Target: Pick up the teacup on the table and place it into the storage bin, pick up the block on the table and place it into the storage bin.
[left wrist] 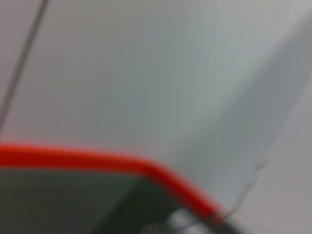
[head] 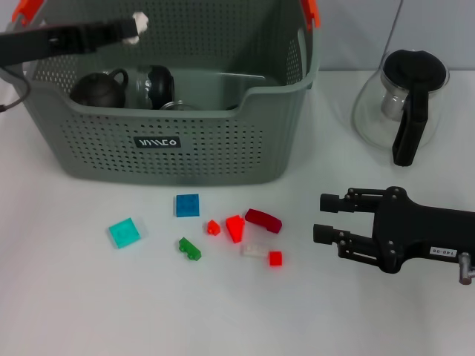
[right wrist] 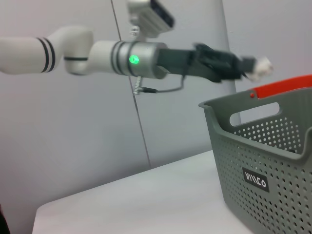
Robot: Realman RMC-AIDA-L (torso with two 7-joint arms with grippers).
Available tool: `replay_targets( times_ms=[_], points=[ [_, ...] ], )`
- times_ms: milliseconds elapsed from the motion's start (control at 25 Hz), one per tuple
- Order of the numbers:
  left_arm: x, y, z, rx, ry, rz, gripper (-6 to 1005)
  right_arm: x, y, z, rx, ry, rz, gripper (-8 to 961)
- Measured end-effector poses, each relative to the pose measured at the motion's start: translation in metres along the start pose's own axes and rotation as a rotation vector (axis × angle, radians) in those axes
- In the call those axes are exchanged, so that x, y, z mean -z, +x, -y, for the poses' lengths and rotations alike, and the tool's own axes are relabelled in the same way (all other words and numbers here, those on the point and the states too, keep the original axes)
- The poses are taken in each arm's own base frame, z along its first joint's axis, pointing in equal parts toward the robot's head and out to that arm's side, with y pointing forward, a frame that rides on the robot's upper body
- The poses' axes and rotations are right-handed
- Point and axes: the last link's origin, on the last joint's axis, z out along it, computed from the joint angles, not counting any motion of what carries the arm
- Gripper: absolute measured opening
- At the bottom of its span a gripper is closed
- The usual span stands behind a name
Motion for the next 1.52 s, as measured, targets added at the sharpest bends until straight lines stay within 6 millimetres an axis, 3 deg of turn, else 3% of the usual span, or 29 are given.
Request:
replay_targets(
  times_ms=[160,360,520,800,1000,1240,1360,1520],
  points=[
    [-0.026,-0.001,0.011,-0.059,0.163,0.117,215,0.0,0.0,0.0,0.0,0.0,0.0,524],
    [-0.044,-0.005,0.01,-0.074,0.218,0.193,220,-0.001,-0.002,0.001,0.004,-0.005,0.0,524],
    [-0.045,-0.002,0.009,-0.055,0.219,0.166,223,-0.003,-0.003,0.001,0.005,-0.01,-0.001,523],
    [-0.012,-0.007,0.004,-0.049,0.121,-0.02,453,-0.001,-0.002,0.001,0.001,-0.005,0.0,523],
    [0.025,-0.046,-0.003,-0.184,-0.004,-0.088,511,-0.001,-0.002,0.001,0.001,-0.005,0.0,524],
    [0.058,-0.118,-0.014,-0.427,-0.017,-0.059,570,-0.002,-0.003,0.001,0.004,-0.008,-0.001,524],
    [0.067,-0.155,-0.017,-0.504,0.014,0.009,569,-0.002,-0.003,0.001,0.004,-0.008,-0.001,524],
    [0.064,-0.172,-0.015,-0.483,0.021,0.075,568,-0.002,-0.003,0.001,0.004,-0.008,-0.001,523]
  ],
)
